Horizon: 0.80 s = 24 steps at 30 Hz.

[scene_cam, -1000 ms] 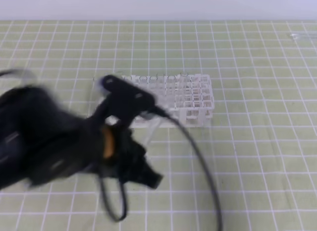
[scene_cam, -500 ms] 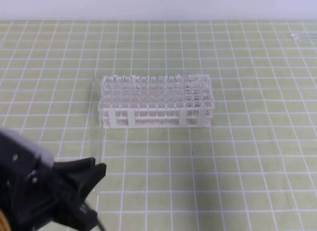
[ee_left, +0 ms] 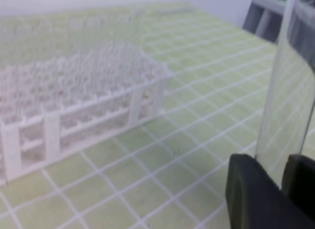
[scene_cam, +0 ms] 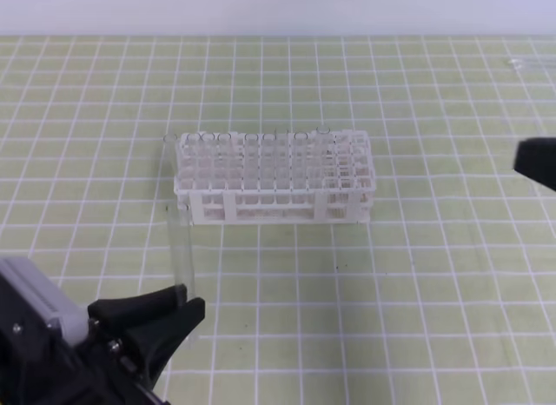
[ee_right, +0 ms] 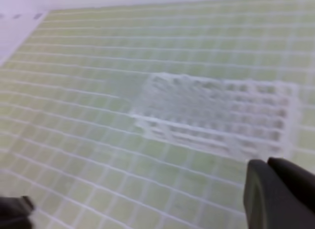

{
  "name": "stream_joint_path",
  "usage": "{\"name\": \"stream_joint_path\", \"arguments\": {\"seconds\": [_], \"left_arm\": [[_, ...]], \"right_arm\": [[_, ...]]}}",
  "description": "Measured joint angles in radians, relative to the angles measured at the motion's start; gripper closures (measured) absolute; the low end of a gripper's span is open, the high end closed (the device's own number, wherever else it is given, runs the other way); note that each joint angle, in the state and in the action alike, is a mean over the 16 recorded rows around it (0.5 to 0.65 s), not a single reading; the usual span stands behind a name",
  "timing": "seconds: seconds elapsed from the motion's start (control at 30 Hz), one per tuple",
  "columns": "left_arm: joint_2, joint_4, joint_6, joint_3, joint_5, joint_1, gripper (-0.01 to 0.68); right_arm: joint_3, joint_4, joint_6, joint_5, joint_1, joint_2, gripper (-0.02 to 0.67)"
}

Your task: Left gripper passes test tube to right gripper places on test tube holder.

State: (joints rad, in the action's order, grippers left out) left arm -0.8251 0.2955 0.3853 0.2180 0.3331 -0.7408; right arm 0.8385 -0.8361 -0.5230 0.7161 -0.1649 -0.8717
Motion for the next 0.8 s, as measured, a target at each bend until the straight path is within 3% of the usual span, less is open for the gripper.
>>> {"name": "stream_joint_path", "arguments": {"seconds": [0.47, 0.8], "left_arm": [[-0.002, -0.005, -0.003, -0.001, 0.034, 0.0, 0.65], [-0.004, -0.052, -0.003, -0.001, 0.066, 0.0, 0.643]], "right_arm": [[0.153, 0.118, -0.001, -0.241, -0.477, -0.239, 0.665], [0.005, 0.274, 0.008, -0.738, -0.757, -0.261, 0.665]]}}
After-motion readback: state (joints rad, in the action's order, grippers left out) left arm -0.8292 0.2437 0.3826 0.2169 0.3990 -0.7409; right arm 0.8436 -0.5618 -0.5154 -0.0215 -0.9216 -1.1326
